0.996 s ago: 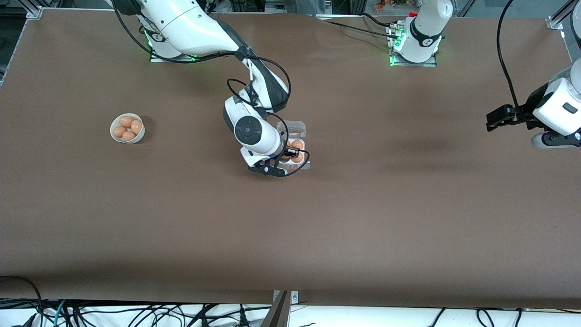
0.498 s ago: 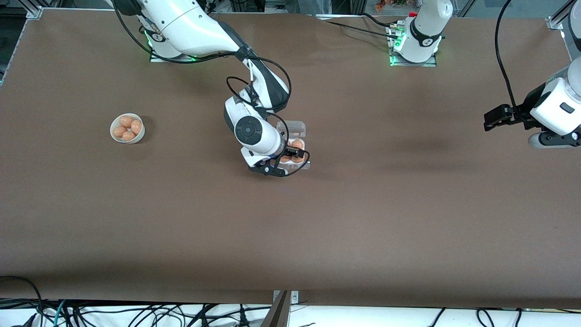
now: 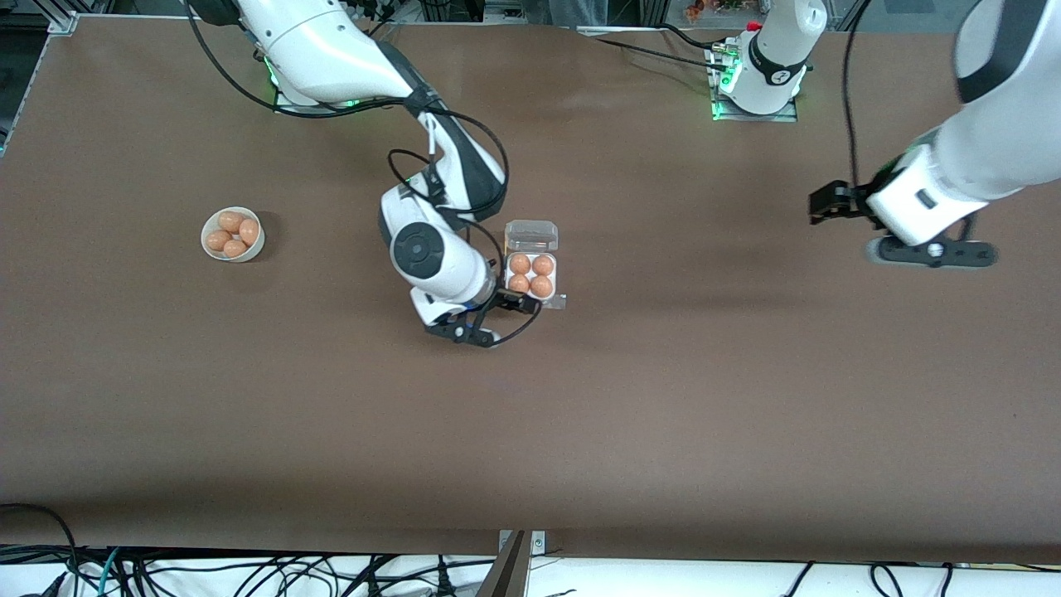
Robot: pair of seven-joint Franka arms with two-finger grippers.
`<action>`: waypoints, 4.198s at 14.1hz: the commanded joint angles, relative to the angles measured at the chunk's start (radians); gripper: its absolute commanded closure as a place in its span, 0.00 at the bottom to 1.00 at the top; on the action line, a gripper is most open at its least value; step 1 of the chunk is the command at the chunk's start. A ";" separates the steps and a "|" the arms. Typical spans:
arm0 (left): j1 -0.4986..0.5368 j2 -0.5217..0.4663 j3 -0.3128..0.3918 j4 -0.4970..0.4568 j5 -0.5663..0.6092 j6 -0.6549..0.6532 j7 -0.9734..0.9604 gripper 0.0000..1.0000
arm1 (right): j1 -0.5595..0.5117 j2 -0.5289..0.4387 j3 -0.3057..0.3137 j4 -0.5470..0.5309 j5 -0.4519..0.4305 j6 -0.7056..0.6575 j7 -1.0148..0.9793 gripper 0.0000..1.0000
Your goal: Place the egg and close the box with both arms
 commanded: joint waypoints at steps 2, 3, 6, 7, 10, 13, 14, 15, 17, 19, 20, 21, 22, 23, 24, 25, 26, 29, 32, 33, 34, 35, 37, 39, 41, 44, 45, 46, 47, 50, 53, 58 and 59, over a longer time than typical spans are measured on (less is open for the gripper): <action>-0.063 0.068 0.008 0.032 -0.098 -0.071 -0.101 0.64 | -0.013 -0.065 -0.107 -0.005 -0.004 -0.131 -0.115 0.00; -0.088 0.087 0.008 0.031 -0.120 -0.083 -0.110 0.73 | -0.013 -0.076 -0.142 -0.005 -0.006 -0.162 -0.135 0.00; -0.157 0.154 0.008 0.032 -0.201 -0.095 -0.159 0.88 | -0.013 -0.096 -0.259 -0.007 -0.006 -0.269 -0.250 0.00; -0.177 0.182 0.008 0.034 -0.235 -0.095 -0.193 0.88 | -0.013 -0.104 -0.297 -0.005 -0.004 -0.291 -0.320 0.00; -0.238 0.222 0.008 0.035 -0.278 -0.095 -0.256 0.92 | -0.057 -0.137 -0.347 -0.013 -0.006 -0.305 -0.458 0.00; -0.293 0.265 0.008 0.035 -0.338 -0.094 -0.282 0.98 | -0.205 -0.257 -0.264 -0.089 -0.065 -0.304 -0.485 0.00; -0.303 0.277 0.008 0.037 -0.358 -0.091 -0.313 0.98 | -0.282 -0.318 -0.191 -0.134 -0.149 -0.299 -0.503 0.00; -0.312 0.286 0.008 0.048 -0.388 -0.088 -0.334 0.98 | -0.343 -0.378 -0.134 -0.187 -0.247 -0.288 -0.508 0.00; -0.339 0.330 0.008 0.083 -0.430 -0.085 -0.374 0.98 | -0.413 -0.516 -0.077 -0.295 -0.351 -0.242 -0.508 0.00; -0.397 0.407 0.009 0.135 -0.441 -0.083 -0.422 0.98 | -0.453 -0.637 -0.074 -0.370 -0.351 -0.245 -0.518 0.00; -0.424 0.448 0.009 0.166 -0.441 -0.072 -0.449 0.98 | -0.474 -0.662 -0.063 -0.369 -0.351 -0.273 -0.520 0.00; -0.444 0.479 0.009 0.184 -0.441 -0.044 -0.478 0.97 | -0.503 -0.688 -0.043 -0.366 -0.349 -0.314 -0.520 0.00; -0.467 0.499 0.008 0.190 -0.441 -0.001 -0.495 0.98 | -0.540 -0.714 -0.020 -0.361 -0.349 -0.336 -0.520 0.00; -0.480 0.510 0.008 0.190 -0.442 0.047 -0.501 0.98 | -0.557 -0.746 -0.005 -0.354 -0.348 -0.368 -0.520 0.00; -0.491 0.521 0.008 0.190 -0.447 0.078 -0.502 0.98 | -0.559 -0.762 -0.005 -0.332 -0.343 -0.415 -0.520 0.00; -0.510 0.528 0.009 0.189 -0.459 0.090 -0.503 0.98 | -0.563 -0.762 -0.005 -0.297 -0.342 -0.457 -0.520 0.00; -0.522 0.538 0.009 0.189 -0.464 0.093 -0.509 0.98 | -0.582 -0.759 -0.003 -0.265 -0.334 -0.487 -0.520 0.00; -0.537 0.573 0.009 0.189 -0.464 0.113 -0.535 0.98 | -0.612 -0.751 -0.003 -0.229 -0.306 -0.529 -0.532 0.00; -0.556 0.594 0.009 0.187 -0.458 0.153 -0.538 1.00 | -0.626 -0.750 -0.003 -0.240 -0.306 -0.505 -0.638 0.00; -0.559 0.604 0.009 0.189 -0.458 0.167 -0.549 1.00 | -0.625 -0.739 -0.003 -0.239 -0.306 -0.497 -0.638 0.00; -0.560 0.605 0.009 0.189 -0.458 0.191 -0.551 1.00 | -0.617 -0.736 -0.003 -0.237 -0.308 -0.497 -0.638 0.00; -0.562 0.608 0.011 0.187 -0.456 0.199 -0.551 1.00 | -0.617 -0.733 -0.003 -0.237 -0.309 -0.495 -0.638 0.00; -0.560 0.614 0.012 0.189 -0.453 0.220 -0.551 1.00 | -0.616 -0.720 -0.003 -0.237 -0.311 -0.489 -0.640 0.00; -0.559 0.617 0.015 0.189 -0.451 0.242 -0.549 1.00 | -0.614 -0.720 -0.003 -0.236 -0.317 -0.483 -0.638 0.00; -0.557 0.617 0.017 0.189 -0.451 0.253 -0.549 1.00 | -0.616 -0.719 -0.005 -0.236 -0.320 -0.471 -0.640 0.00; -0.553 0.616 0.032 0.201 -0.448 0.291 -0.549 1.00 | -0.616 -0.717 -0.005 -0.232 -0.320 -0.469 -0.638 0.00; -0.551 0.616 0.040 0.218 -0.448 0.302 -0.549 1.00 | -0.616 -0.717 -0.005 -0.232 -0.320 -0.468 -0.638 0.00; -0.548 0.616 0.041 0.232 -0.448 0.302 -0.549 1.00 | -0.616 -0.717 -0.005 -0.232 -0.320 -0.468 -0.638 0.00; -0.547 0.616 0.052 0.239 -0.448 0.305 -0.546 1.00 | -0.616 -0.717 -0.003 -0.232 -0.320 -0.468 -0.638 0.00; -0.547 0.614 0.095 0.275 -0.447 0.305 -0.538 1.00 | -0.616 -0.717 -0.005 -0.232 -0.320 -0.468 -0.638 0.00; -0.544 0.604 0.152 0.292 -0.447 0.294 -0.535 0.92 | -0.616 -0.717 -0.003 -0.232 -0.320 -0.468 -0.638 0.00; -0.534 0.536 0.362 0.316 -0.286 0.291 -0.491 0.11 | -0.616 -0.717 -0.005 -0.232 -0.320 -0.468 -0.640 0.00; -0.533 0.530 0.386 0.322 -0.213 0.290 -0.450 0.00 | -0.616 -0.716 -0.005 -0.232 -0.320 -0.468 -0.640 0.00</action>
